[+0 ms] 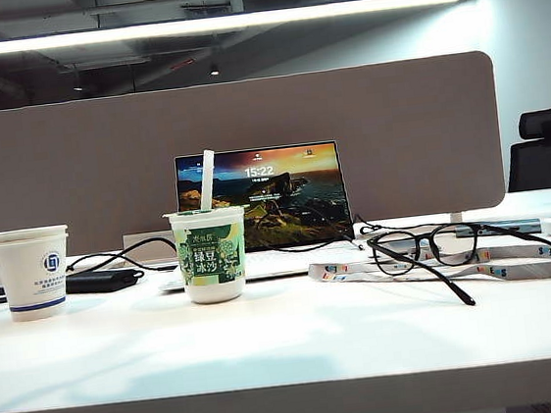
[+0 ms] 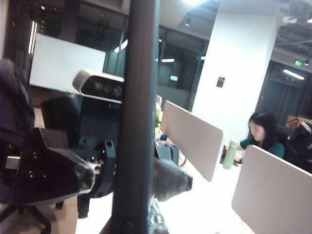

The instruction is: Pick up the black phone, pick up the charger plug, insert the charger plug into the phone's charging port, and finally place the connected phone back on the desk.

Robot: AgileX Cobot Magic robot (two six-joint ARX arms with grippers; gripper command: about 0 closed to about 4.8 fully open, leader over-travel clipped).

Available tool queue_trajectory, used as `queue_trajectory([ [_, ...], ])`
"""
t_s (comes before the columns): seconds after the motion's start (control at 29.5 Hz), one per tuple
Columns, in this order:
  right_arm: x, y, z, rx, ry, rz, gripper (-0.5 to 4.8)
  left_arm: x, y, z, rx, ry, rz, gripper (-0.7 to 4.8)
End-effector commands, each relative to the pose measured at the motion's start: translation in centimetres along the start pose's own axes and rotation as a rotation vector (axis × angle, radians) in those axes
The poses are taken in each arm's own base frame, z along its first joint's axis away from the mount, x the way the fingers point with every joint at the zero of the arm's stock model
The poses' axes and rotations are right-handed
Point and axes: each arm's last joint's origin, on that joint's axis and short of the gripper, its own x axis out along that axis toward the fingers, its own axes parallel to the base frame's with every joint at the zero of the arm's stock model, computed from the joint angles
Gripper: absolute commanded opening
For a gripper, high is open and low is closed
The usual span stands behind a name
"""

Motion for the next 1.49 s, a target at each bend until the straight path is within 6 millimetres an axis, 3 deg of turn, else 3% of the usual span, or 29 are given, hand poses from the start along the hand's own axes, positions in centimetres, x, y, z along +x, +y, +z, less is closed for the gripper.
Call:
queue_trajectory([
  [0.03,0.5,-0.1,0.6,0.003,-0.080,0.019,-0.01,0.0,-0.3,0.8,-0.040,-0.049,-0.018,4.79],
  [0.88,3.4,-0.9,-3.0,0.172,-0.053,0.197,-0.01,-0.1,-0.7,1.4,-0.095,-0.094,-0.071,4.79],
  [1.49,3.9,-0.9,-3.7,0.190,-0.042,0.209,-0.01,-0.1,-0.7,1.4,-0.095,-0.089,-0.081,4.79],
])
